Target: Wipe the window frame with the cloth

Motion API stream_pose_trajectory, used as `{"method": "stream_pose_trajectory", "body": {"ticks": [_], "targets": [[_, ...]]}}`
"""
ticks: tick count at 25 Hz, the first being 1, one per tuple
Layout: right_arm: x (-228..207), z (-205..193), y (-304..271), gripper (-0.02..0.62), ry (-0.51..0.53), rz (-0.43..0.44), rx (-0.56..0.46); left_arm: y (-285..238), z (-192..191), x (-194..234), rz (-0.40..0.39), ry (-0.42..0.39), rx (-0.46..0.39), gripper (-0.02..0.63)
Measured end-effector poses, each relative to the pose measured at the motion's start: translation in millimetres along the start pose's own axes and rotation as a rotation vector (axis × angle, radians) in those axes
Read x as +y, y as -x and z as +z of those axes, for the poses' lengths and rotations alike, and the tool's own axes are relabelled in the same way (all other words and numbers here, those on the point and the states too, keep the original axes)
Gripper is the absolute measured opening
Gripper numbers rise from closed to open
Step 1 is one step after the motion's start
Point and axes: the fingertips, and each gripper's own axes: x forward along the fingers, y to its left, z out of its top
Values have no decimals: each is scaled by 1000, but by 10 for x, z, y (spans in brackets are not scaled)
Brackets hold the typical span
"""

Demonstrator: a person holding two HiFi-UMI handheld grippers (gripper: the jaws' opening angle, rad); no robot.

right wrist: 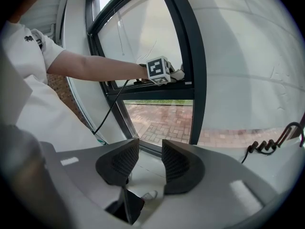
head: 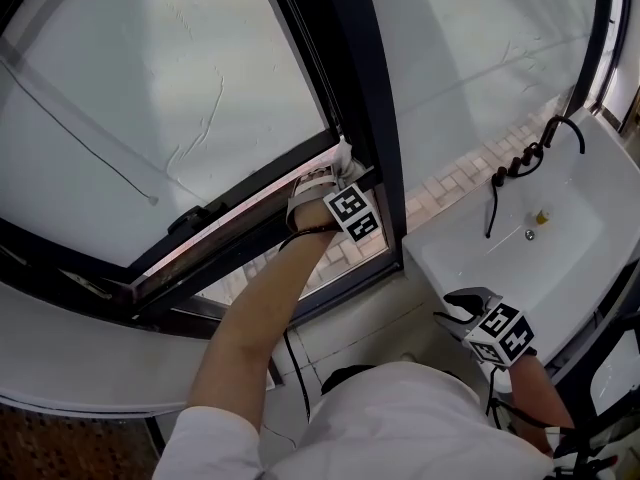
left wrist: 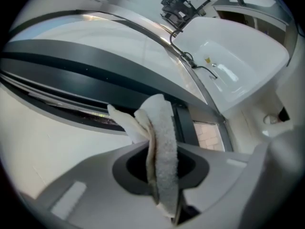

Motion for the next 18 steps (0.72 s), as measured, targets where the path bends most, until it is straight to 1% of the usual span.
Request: {"method": "stream_pose_trajectory", "body": {"ticks": [5,10,12,15,18], "targets": [[88,35,-115,152,10,13,13,111,24,-85,27,-78,-21,89],[227,165,-269,152,35,32,21,340,60,-312,5,-134,-94,89],[283,243,-329,152,51,41,25,470,55,-356,8,-133,-130,89],[392,354,-435,152,77,62,37,734,-31,-374,13,-106,-183,89],[540,483,-582,152,110,91,49,1002,-290,-346,24,-66,-210,89]]}}
